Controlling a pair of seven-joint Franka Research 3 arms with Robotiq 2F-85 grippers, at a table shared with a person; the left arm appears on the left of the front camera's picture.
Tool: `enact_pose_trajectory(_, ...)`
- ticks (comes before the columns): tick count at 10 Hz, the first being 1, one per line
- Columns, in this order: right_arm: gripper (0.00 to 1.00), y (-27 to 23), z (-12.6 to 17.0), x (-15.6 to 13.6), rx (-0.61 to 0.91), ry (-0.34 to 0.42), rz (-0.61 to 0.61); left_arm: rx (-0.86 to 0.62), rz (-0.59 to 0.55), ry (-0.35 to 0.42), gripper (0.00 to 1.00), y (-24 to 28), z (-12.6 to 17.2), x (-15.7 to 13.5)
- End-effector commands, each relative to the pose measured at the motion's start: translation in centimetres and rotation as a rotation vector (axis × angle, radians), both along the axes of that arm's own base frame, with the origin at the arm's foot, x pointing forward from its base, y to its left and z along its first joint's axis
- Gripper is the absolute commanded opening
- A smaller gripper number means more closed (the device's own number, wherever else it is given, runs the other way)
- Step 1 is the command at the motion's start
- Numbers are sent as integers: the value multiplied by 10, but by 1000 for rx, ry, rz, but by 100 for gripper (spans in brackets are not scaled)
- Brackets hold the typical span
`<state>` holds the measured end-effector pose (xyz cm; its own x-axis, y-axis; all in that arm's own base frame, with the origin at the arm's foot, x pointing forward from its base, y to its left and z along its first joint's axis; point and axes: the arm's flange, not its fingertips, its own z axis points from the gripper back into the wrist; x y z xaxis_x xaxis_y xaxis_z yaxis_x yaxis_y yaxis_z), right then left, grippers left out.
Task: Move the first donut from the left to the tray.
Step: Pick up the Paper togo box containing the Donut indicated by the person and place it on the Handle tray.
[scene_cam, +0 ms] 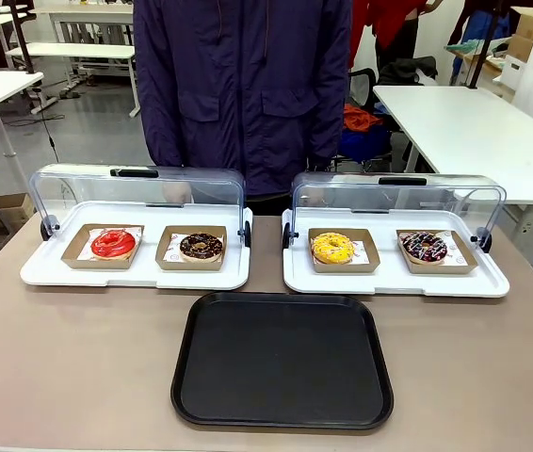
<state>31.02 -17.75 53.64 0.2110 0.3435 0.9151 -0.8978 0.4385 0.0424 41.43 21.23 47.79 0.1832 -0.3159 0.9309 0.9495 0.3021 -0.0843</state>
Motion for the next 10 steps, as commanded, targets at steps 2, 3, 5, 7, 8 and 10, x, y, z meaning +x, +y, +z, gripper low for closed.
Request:
enact_pose_trajectory(2, 100, -1, 2, 3, 16, -36, 9, -4, -6, -2, 100, 0, 1, 0)
enact_pose_trajectory(3, 100, -1, 2, 3, 16, -36, 9, -4, -6, -2, 100, 0, 1, 0)
enact_pose_trajectory(5, 100, -1, 2, 3, 16, -36, 9, -4, -6, -2, 100, 0, 1, 0)
enact_pose_trajectory(7, 100, -1, 2, 3, 16, -36, 9, -4, -6, -2, 100, 0, 1, 0)
enact_pose_trajectory(8, 100, -1, 2, 3, 16, -36, 9, -4, -6, -2, 100, 0, 1, 0)
enact_pose_trajectory(10, 100, -1, 2, 3, 16, -36, 9, -4, -6, -2, 100, 0, 1, 0)
